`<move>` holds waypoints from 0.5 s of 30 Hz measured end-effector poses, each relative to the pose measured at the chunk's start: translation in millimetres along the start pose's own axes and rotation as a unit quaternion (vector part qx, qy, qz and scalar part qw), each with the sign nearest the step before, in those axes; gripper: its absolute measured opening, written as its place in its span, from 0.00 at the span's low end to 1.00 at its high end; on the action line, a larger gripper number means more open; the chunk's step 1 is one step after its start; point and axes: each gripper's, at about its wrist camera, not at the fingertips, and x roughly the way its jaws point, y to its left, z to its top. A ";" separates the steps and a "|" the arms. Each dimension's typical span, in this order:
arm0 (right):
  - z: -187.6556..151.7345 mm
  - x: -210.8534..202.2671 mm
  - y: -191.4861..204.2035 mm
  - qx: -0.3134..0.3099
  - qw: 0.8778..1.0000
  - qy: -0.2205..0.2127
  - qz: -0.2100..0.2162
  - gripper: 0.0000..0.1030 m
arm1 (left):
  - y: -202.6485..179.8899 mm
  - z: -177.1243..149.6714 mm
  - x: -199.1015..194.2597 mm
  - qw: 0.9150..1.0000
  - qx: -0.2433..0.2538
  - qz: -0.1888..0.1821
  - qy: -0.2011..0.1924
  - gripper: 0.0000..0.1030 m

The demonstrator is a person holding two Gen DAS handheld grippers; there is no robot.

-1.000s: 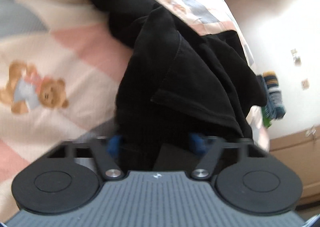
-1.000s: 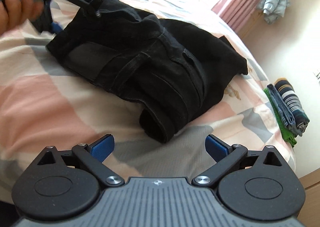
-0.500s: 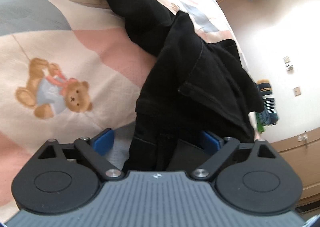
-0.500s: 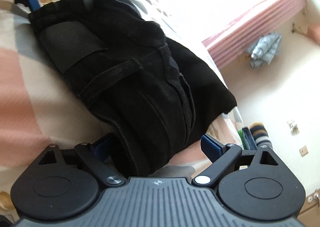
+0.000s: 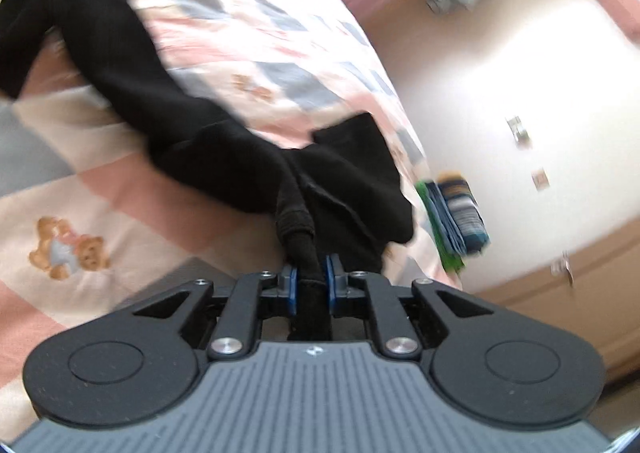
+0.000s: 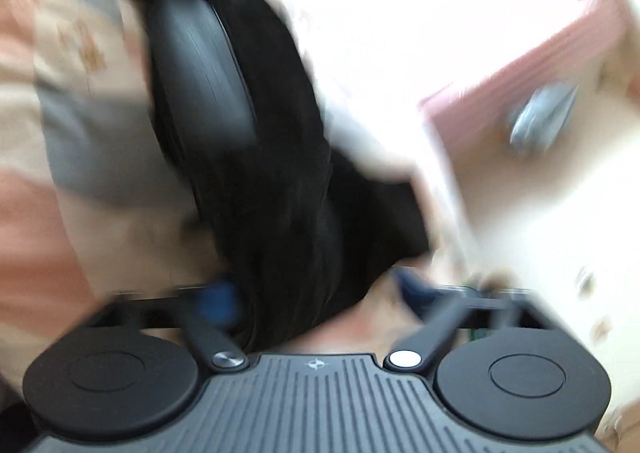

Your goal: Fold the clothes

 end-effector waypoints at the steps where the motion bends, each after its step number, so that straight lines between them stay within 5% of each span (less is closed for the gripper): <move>1: 6.1 -12.8 3.7 -0.002 0.999 -0.030 0.012 0.98 | -8.6 4.3 -0.3 1.000 0.009 0.001 0.009 0.10; 4: 24.6 -22.7 30.6 -0.028 0.997 -0.073 0.025 0.98 | -25.8 16.9 12.9 0.999 0.021 0.007 0.034 0.10; 9: 56.9 9.9 77.0 -0.068 0.993 -0.089 -0.038 0.96 | -16.9 24.5 19.5 0.998 0.007 -0.005 0.055 0.10; 12: 67.0 41.3 56.9 -0.088 0.991 -0.082 -0.051 0.63 | -11.6 24.7 22.8 0.998 -0.012 -0.005 0.063 0.10; 13: 70.2 45.3 41.1 -0.071 0.994 -0.077 -0.015 0.29 | -10.3 25.4 21.2 0.998 -0.020 -0.005 0.063 0.10; 15: 77.5 50.0 -4.9 0.005 0.995 -0.055 0.080 0.14 | -5.3 26.6 12.0 0.997 -0.049 -0.010 0.057 0.13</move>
